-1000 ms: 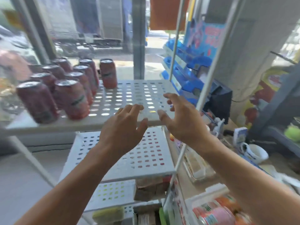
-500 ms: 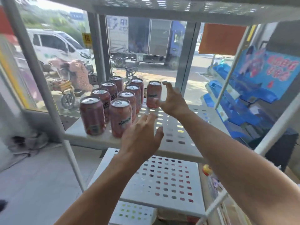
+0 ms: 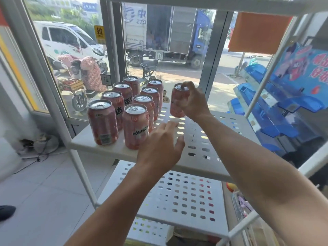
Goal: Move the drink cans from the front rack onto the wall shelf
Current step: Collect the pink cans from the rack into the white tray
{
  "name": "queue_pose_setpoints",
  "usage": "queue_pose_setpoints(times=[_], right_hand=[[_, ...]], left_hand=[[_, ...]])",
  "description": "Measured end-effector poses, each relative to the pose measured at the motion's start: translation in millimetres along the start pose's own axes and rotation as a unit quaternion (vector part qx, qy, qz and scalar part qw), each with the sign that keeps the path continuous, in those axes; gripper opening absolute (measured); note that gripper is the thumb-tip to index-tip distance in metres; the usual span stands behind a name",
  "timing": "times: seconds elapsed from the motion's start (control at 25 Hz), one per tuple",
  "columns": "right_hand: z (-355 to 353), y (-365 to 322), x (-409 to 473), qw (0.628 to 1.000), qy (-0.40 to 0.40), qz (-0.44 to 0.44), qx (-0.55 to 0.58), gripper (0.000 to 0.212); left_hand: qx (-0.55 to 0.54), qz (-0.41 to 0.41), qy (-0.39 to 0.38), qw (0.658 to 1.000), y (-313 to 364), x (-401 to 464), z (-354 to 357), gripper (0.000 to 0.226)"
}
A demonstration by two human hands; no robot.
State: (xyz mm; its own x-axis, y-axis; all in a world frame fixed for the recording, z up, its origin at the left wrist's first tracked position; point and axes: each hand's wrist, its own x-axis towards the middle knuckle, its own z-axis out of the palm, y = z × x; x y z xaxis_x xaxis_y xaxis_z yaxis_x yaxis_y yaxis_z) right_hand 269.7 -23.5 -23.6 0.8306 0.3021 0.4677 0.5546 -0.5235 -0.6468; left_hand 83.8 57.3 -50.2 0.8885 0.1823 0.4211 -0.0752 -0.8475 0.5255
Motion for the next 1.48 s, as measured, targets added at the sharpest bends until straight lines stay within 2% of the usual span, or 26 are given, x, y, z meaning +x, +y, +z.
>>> queue_pose_setpoints(times=[0.12, 0.2, 0.32, 0.44, 0.52, 0.64, 0.68, 0.8, 0.88, 0.96, 1.04, 1.12, 1.24, 1.48], right_hand=[[-29.2, -12.9, -35.2, 0.995, 0.042, -0.003, 0.093, 0.047], [-55.5, -31.9, -71.0, 0.986, 0.036, 0.027, 0.161, 0.046], [-87.9, -57.1, -135.9, 0.975, 0.026, 0.036, 0.216, 0.047], [-106.4, -62.5, -190.8, 0.975, 0.026, 0.063, 0.21, 0.054], [-113.9, -56.6, -220.4, 0.973, 0.024, 0.101, 0.207, 0.068], [-128.8, -41.6, -278.9, 0.963, 0.073, 0.171, 0.193, 0.092], [-131.9, -37.0, -298.7, 0.958, 0.098, 0.197, 0.185, 0.092], [-141.6, -23.4, -358.5, 0.932, 0.2, 0.263, 0.152, 0.074], [-152.6, -15.2, -397.8, 0.904, 0.264, 0.305, 0.143, 0.071], [-165.3, -8.3, -432.8, 0.879, 0.31, 0.341, 0.12, 0.063], [-176.7, 1.8, -467.9, 0.851, 0.341, 0.392, 0.083, 0.054], [-186.8, 16.0, -501.5, 0.816, 0.366, 0.444, 0.054, 0.052], [-200.3, 47.9, -560.4, 0.75, 0.402, 0.524, 0.025, 0.054], [-203.3, 100.4, -650.3, 0.624, 0.392, 0.675, 0.014, 0.073]], left_hand=[[-0.107, -0.015, 0.008, 0.994, 0.2, -7.4, 0.0, 0.045], [-0.183, -0.021, 0.008, 0.983, 3.5, -12.4, -2.3, 0.061], [-0.315, -0.021, -0.075, 0.946, 15.5, -25.1, -6.3, 0.08], [-0.392, 0.003, -0.162, 0.906, 27.9, -43.2, 0.6, 0.068], [-0.428, 0.004, -0.181, 0.885, 33.4, -58.2, 11.5, 0.06], [-0.458, 0.013, -0.229, 0.859, 56.4, -90.2, 39.6, 0.06], [-0.46, 0.026, -0.246, 0.853, 65.7, -101.4, 50.8, 0.061], [-0.446, 0.082, -0.304, 0.838, 97.1, -135.7, 79.2, 0.06], [-0.432, 0.11, -0.362, 0.819, 119.4, -157.1, 96.2, 0.063], [-0.416, 0.129, -0.429, 0.791, 136.9, -176.2, 114.6, 0.066], [-0.377, 0.161, -0.474, 0.779, 153.9, -193.5, 134.3, 0.07], [-0.309, 0.218, -0.479, 0.792, 165.9, -204.4, 152.0, 0.071], [-0.207, 0.312, -0.436, 0.818, 182.4, -211.3, 170.3, 0.061], [-0.083, 0.434, -0.375, 0.815, 210.5, -212.9, 194.6, 0.064]])
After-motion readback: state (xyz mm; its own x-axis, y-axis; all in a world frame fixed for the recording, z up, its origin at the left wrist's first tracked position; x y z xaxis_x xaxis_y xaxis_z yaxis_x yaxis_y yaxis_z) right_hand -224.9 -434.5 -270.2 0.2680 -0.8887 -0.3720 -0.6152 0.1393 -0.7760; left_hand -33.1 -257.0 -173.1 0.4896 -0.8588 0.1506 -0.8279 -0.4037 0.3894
